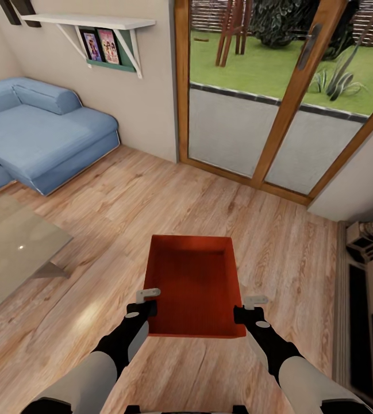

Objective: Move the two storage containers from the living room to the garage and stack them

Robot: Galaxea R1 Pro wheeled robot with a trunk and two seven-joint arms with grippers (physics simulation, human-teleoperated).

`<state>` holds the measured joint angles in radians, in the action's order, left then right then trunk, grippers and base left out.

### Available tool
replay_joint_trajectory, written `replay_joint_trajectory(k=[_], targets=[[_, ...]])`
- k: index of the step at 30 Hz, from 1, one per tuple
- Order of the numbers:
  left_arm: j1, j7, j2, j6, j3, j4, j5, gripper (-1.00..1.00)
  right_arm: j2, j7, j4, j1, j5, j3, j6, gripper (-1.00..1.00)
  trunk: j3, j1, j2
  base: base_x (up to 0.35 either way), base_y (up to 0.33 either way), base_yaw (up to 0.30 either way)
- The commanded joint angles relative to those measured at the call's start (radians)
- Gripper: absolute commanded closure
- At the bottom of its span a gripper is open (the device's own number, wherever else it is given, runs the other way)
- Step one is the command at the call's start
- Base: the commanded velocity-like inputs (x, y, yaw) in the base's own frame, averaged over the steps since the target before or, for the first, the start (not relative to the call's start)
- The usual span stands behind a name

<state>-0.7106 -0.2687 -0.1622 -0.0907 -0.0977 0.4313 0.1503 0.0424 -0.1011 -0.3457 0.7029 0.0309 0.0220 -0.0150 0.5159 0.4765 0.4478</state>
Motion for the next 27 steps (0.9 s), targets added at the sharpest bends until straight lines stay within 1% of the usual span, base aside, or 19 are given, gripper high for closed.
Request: replay_joint_trajectory(k=[1,27], targets=[[0.000,-0.012,0.018,-0.006,-0.011,-0.003,0.018,1.00,-0.001,-0.006,-0.076,0.001,0.013,-0.016,-0.002,1.00,0.000,0.000,0.001,0.000,0.000,0.000],[0.000,-0.012,0.018,-0.006,-0.011,-0.003,0.018,1.00,-0.001,-0.006,-0.076,0.001,0.014,-0.016,-0.002,1.00,-0.042,0.000,0.001,0.000,0.000,0.000]])
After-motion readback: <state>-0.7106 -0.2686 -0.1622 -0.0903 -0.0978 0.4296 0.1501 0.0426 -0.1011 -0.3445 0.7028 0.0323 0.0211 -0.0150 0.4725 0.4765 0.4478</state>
